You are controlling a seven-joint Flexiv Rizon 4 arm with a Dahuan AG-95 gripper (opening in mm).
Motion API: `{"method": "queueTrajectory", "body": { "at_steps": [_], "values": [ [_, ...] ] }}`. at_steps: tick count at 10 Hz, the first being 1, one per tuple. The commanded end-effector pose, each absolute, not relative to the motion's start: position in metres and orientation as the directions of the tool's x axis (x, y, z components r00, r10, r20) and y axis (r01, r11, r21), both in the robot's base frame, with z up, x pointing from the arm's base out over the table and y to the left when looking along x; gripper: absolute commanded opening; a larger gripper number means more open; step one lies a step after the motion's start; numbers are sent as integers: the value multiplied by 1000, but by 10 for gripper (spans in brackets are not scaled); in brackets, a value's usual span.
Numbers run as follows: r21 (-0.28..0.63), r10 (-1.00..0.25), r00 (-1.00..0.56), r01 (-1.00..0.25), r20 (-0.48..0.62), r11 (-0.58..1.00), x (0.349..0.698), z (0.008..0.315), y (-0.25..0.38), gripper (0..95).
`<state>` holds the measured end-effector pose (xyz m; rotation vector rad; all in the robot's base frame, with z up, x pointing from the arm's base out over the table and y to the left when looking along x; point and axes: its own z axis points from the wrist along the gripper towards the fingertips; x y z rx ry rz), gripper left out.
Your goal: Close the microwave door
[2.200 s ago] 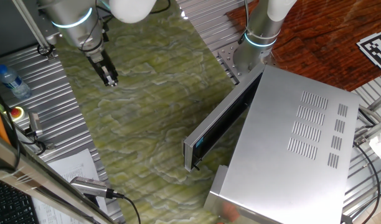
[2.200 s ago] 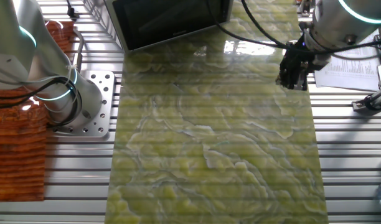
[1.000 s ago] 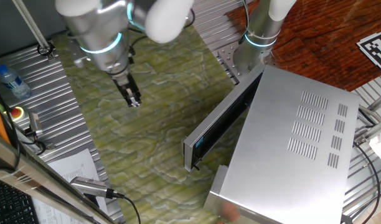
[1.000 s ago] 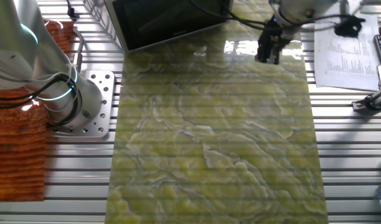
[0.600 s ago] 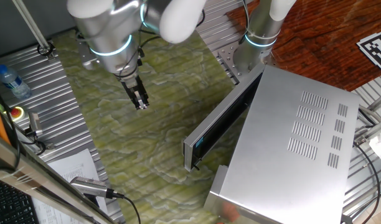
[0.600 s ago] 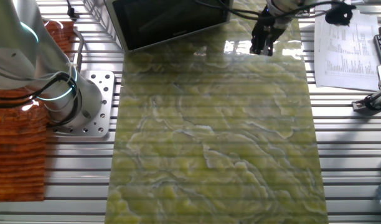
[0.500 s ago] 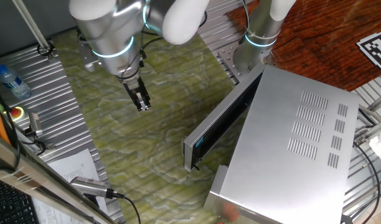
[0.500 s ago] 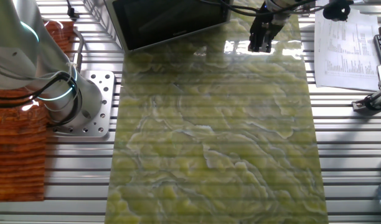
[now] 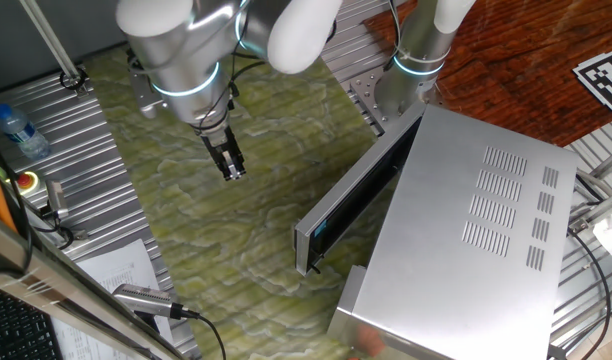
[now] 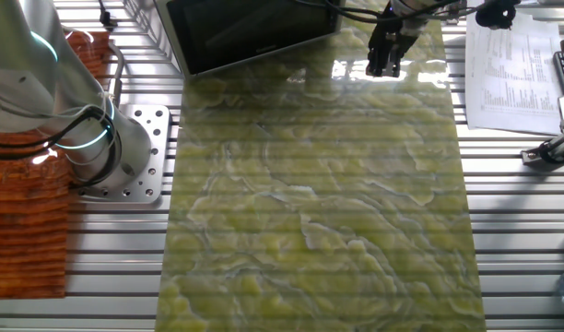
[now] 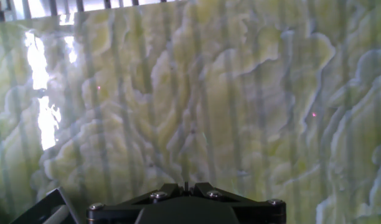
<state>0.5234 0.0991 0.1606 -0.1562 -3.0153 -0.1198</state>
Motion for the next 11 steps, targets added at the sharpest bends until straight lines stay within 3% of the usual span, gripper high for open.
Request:
{"method": "queueTrajectory", "body": {
  "at_steps": [1, 11],
  "values": [
    [62, 113, -986, 121, 119, 991, 520, 160, 103, 0],
    [54, 109, -990, 114, 95, 992, 513, 155, 119, 0]
  ]
}}
